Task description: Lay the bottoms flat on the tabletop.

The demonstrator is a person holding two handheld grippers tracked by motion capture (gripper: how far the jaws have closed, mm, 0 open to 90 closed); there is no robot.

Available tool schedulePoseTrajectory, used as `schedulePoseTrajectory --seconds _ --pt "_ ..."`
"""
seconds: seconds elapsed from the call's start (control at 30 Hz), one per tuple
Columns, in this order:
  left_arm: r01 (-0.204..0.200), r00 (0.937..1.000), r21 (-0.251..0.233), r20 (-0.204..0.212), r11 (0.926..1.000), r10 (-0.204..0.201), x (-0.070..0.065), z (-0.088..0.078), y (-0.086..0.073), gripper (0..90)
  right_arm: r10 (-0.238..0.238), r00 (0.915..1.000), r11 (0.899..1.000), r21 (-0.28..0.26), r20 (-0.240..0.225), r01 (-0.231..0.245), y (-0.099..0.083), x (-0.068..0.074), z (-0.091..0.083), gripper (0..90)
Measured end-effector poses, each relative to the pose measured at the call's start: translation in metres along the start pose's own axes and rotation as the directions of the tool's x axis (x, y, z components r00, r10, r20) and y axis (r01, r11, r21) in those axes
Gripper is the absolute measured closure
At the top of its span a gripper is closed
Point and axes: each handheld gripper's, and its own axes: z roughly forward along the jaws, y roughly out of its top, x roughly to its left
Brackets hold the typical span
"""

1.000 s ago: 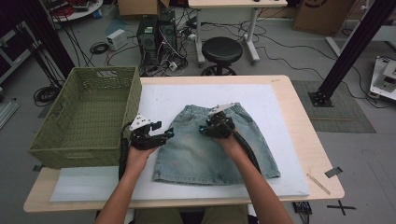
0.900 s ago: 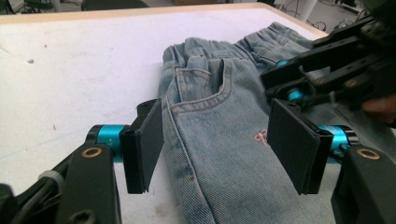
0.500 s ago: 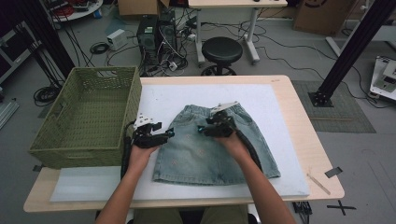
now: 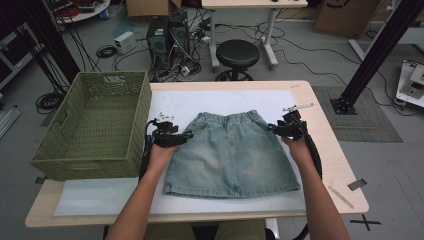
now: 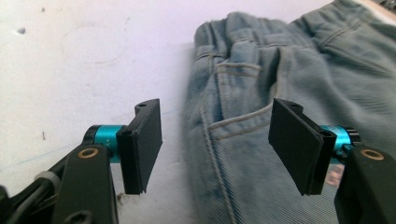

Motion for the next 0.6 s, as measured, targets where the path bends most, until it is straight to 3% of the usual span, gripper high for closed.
schedulePoseTrajectory --seconds 0.07,0.17,0.23,0.33,0.4,0.6 --pt "0.016 0.9998 0.039 0.008 0.9991 -0.017 0.002 0.006 -0.002 37.7 0.023 0.9992 1.0 0.022 -0.033 -0.023 -0.002 -0.004 0.006 58.8" --pt "-0.004 0.9999 0.054 0.017 0.9985 0.003 0.001 0.007 -0.001 48.6 0.024 0.9985 0.998 0.057 -0.049 -0.022 -0.003 -0.004 0.015 62.9" --pt "-0.006 0.9994 0.06 0.036 0.9982 0.004 0.0 0.007 -0.001 59.7 0.031 0.9979 0.996 0.085 -0.058 -0.026 -0.005 -0.004 0.02 69.9" --pt "0.008 0.9978 0.058 0.065 0.9983 -0.011 -0.002 0.007 -0.001 78.7 0.014 0.9976 0.996 0.085 -0.068 -0.008 -0.006 -0.003 0.021 82.1" --pt "0.014 0.9981 0.047 0.059 0.9988 -0.017 -0.003 0.008 -0.001 80.6 0.014 0.9975 0.996 0.088 -0.07 -0.008 -0.006 -0.003 0.02 83.9" --pt "0.039 0.9988 -0.034 0.032 0.9987 -0.038 -0.009 0.009 0.003 81.4 -0.009 1.0 0.998 0.06 0.002 0.009 -0.004 -0.006 0.016 84.5"
